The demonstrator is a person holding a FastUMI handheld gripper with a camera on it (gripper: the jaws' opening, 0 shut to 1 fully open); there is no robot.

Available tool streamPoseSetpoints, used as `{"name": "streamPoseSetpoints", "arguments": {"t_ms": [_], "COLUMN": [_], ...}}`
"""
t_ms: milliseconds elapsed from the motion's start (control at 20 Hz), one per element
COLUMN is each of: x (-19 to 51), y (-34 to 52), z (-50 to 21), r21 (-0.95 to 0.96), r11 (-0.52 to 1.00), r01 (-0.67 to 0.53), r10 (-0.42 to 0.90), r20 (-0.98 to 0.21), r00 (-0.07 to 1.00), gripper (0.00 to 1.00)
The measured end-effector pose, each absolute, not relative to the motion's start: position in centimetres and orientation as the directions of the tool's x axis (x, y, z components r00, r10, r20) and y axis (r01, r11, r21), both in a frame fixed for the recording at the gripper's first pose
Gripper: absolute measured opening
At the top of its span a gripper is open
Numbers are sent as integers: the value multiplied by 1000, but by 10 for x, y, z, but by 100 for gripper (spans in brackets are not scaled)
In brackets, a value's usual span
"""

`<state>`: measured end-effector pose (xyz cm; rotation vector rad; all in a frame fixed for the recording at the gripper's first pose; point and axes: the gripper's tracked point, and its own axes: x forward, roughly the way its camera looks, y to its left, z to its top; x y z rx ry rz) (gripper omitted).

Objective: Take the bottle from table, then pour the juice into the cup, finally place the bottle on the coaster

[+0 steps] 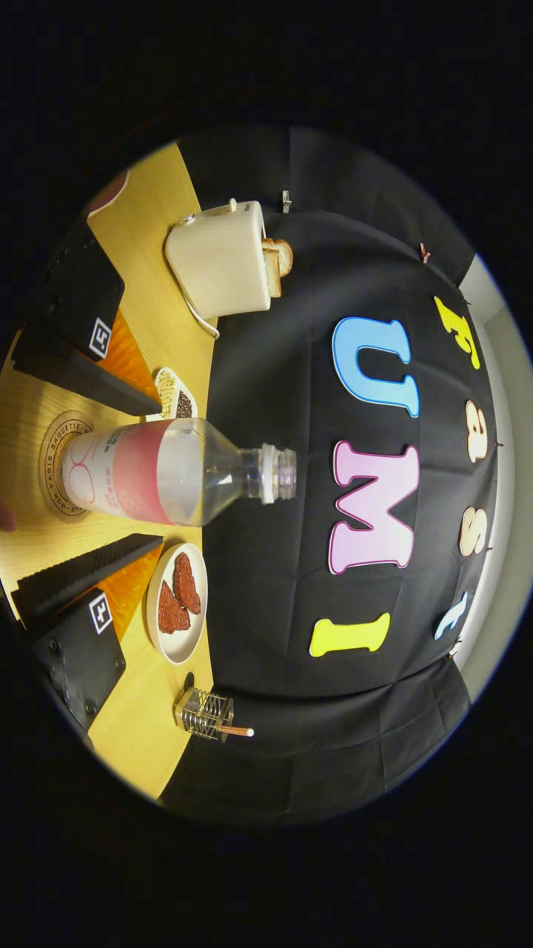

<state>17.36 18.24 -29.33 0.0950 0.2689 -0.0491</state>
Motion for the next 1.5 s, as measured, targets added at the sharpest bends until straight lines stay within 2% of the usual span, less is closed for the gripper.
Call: {"name": "streamPoseSetpoints", "arguments": {"t_ms": [200,700,1100,1500], "x": [154,91,52,10], "y": [168,115,60,27], "z": [-248,-146,-61,-24], "r21": [42,7,-25,25], "r11": [998,997,985,982], "r01": [46,80,173,186], "r10": [-36,-77,-175,-180], "r20": [-212,-206,-172,-159], "r00": [977,975,970,971], "gripper": [98,97,97,97]}}
